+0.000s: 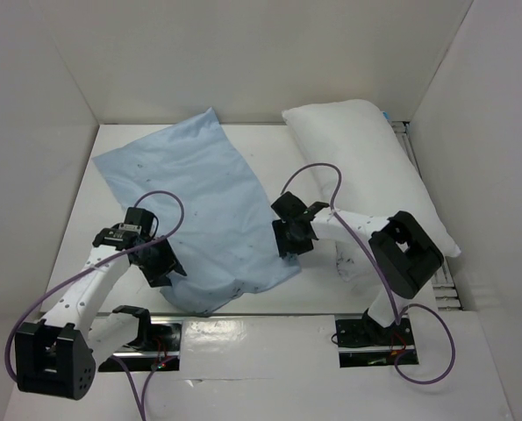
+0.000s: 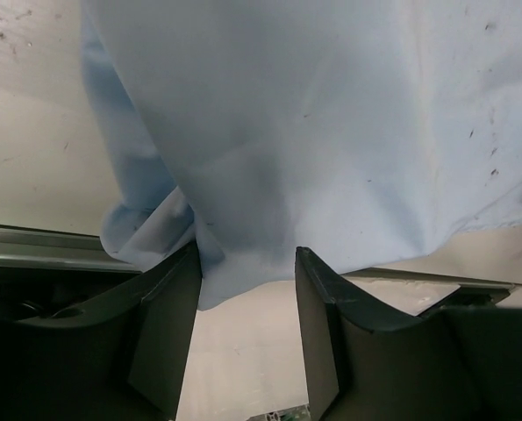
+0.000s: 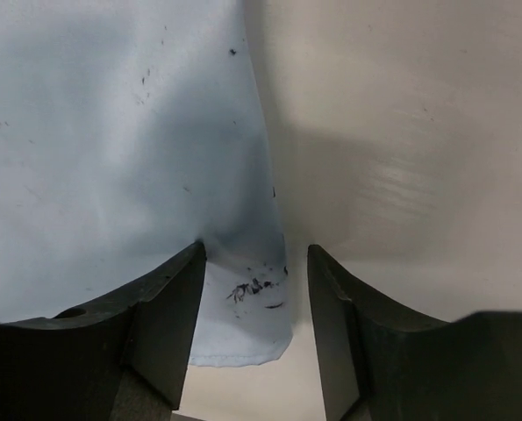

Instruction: Put the pillow into the pillowcase

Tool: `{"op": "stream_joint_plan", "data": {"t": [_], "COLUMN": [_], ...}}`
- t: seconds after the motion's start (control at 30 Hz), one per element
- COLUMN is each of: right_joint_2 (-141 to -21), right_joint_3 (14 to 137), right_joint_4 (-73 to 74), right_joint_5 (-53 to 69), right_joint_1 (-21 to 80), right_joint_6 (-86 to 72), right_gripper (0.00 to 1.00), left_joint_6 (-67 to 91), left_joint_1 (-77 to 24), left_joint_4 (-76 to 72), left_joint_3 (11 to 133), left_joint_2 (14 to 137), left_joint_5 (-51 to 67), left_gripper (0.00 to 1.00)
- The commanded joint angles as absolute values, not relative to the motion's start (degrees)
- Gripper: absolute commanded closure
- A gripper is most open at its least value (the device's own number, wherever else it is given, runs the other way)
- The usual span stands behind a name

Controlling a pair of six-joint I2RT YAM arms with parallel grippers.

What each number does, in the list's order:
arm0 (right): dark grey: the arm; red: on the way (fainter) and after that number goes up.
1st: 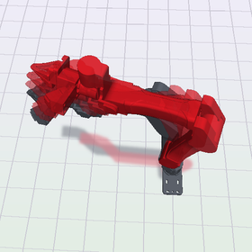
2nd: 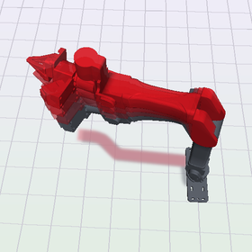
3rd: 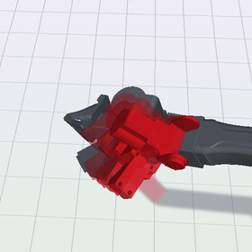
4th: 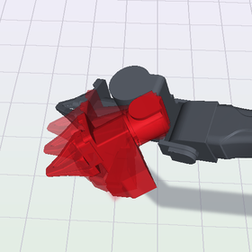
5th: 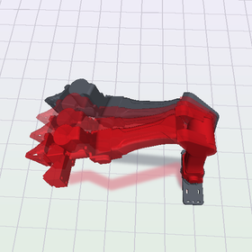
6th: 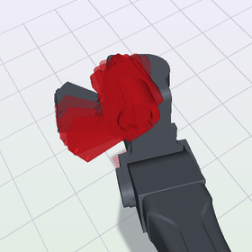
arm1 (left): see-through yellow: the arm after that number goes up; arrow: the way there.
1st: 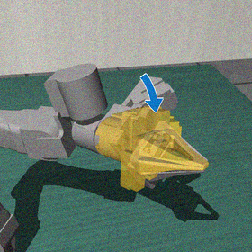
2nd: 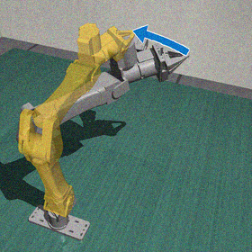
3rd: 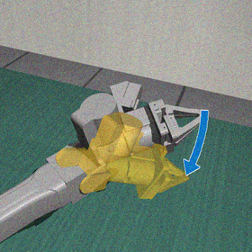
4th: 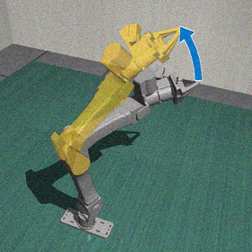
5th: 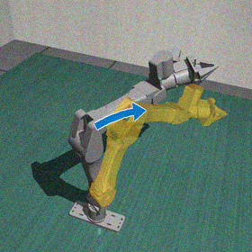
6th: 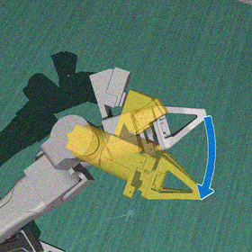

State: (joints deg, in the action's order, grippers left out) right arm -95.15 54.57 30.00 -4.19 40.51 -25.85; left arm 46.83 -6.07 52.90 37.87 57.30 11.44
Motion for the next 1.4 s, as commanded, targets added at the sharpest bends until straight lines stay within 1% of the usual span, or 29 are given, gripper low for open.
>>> {"op": "stream_joint_plan", "data": {"t": [0.0, 0.03, 0.1, 0.13, 0.17, 0.2, 0.23, 0.27, 0.3, 0.43, 0.5, 0.53, 0.63, 0.77, 0.9, 1.0, 1.03, 1.07, 1.1, 1.13, 1.17, 1.2, 1.23, 1.27, 1.3, 1.33, 1.37], "right_joint_2": [-96.8, -96.8, -97.3, -97.3, -97.3, -97.3, -97.3, -97.3, -97.3, -97.3, -97.3, -97.3, -98.9, -101.0, -105.7, -112.6, -114.4, -118.4, -120.5, -122.1, -123.0, -123.0, -121.4, -119.7, -115.5, -113.2, -110.9], "right_joint_3": [54.3, 54.3, 54.3, 54.3, 54.3, 55.1, 56.2, 56.9, 57.7, 64.4, 69.9, 74.1, 80.3, 92.0, 98.8, 105.0, 106.5, 108.9, 114.6, 117.7, 120.1, 121.5, 120.0, 118.1, 115.9, 110.4, 107.3], "right_joint_4": [26.5, 26.5, 26.0, 26.0, 26.0, 26.5, 26.5, 27.3, 28.5, 31.9, 33.0, 33.5, 34.9, 37.1, 37.1, 35.3, 34.5, 34.5, 35.9, 37.8, 40.4, 40.4, 39.5, 38.3, 36.1, 35.0, 33.9], "right_joint_5": [-4.0, -4.0, -4.0, -4.0, -4.0, -4.0, -4.5, -4.5, -5.7, -10.2, -12.4, -13.1, -14.2, -14.2, -10.9, -9.6, -8.1, -7.6, -6.9, -6.9, -6.3, -6.3, -5.6, -4.8, -4.1, -3.5, -2.3], "right_joint_1": [40.5, 40.5, 40.5, 40.5, 40.5, 40.5, 40.5, 40.5, 40.5, 40.5, 39.9, 39.9, 38.4, 37.2, 35.1, 33.2, 32.7, 31.6, 31.6, 30.8, 30.8, 30.8, 30.8, 30.2, 30.2, 30.2, 30.2], "right_joint_6": [-25.8, -25.8, -25.8, -25.8, -25.8, -25.8, -25.3, -25.3, -24.7, -22.9, -21.5, -20.3, -17.7, -15.1, -14.1, -14.1, -13.5, -13.5, -13.5, -13.5, -13.5, -13.5, -13.5, -13.5, -13.5, -14.4, -14.4], "right_gripper": [0.43, 0.50, 0.58, 0.64, 0.74, 0.80, 0.86, 0.91, 1.00, 1.00, 1.00, 1.00, 1.00, 1.00, 1.00, 1.00, 1.00, 0.89, 0.78, 0.70, 0.59, 0.34, 0.25, 0.21, 0.18, 0.16, 0.16], "left_joint_6": [47.4, 47.9, 47.9, 47.9, 47.9, 47.9, 47.9, 47.9, 47.3, 46.6, 46.0, 46.0, 46.0, 45.4, 44.7, 44.7, 44.7, 43.3, 42.5, 41.3, 39.0, 38.2, 37.5, 36.8, 35.3, 35.2, 35.2], "left_joint_1": [-6.2, -6.2, -6.2, -6.2, -6.2, -6.8, -6.8, -6.8, -6.8, -6.8, -6.8, -6.8, -6.8, -4.1, -2.5, -1.1, -0.5, 0.0, 1.0, 1.7, 2.2, 2.2, 2.2, 2.2, 2.2, 2.2, 2.2], "left_joint_4": [51.9, 51.9, 51.9, 51.9, 51.9, 51.9, 51.2, 51.2, 50.4, 49.7, 49.7, 49.7, 49.7, 50.2, 46.6, 43.9, 43.0, 42.4, 42.4, 43.6, 44.6, 45.5, 46.0, 46.1, 47.0, 47.7, 49.0], "left_joint_3": [38.9, 38.9, 38.9, 38.9, 38.9, 38.9, 38.9, 38.9, 38.9, 42.4, 45.2, 48.7, 56.9, 66.3, 69.7, 71.2, 71.8, 73.2, 74.4, 75.9, 78.5, 79.0, 79.0, 79.0, 79.0, 78.1, 77.4], "left_joint_2": [57.2, 57.2, 57.2, 57.2, 57.7, 57.7, 57.7, 58.4, 58.9, 60.3, 61.0, 61.6, 63.6, 67.2, 70.5, 77.5, 81.7, 83.9, 86.0, 87.9, 89.6, 89.6, 88.6, 87.5, 85.4, 84.1, 82.9], "left_joint_5": [12.2, 11.6, 11.6, 11.6, 11.6, 11.6, 12.1, 12.7, 13.7, 14.4, 12.5, 11.5, 7.2, 5.0, 5.0, 2.4, 2.4, 1.8, 2.3, 3.5, 4.6, 4.7, 3.7, 3.2, 2.6, 2.6, 2.0], "left_gripper": [0.41, 0.41, 0.43, 0.45, 0.48, 0.53, 0.64, 0.90, 1.00, 1.00, 1.00, 1.00, 1.00, 1.00, 1.00, 1.00, 0.97, 0.90, 0.78, 0.63, 0.42, 0.36, 0.30, 0.25, 0.24, 0.24, 0.28]}}
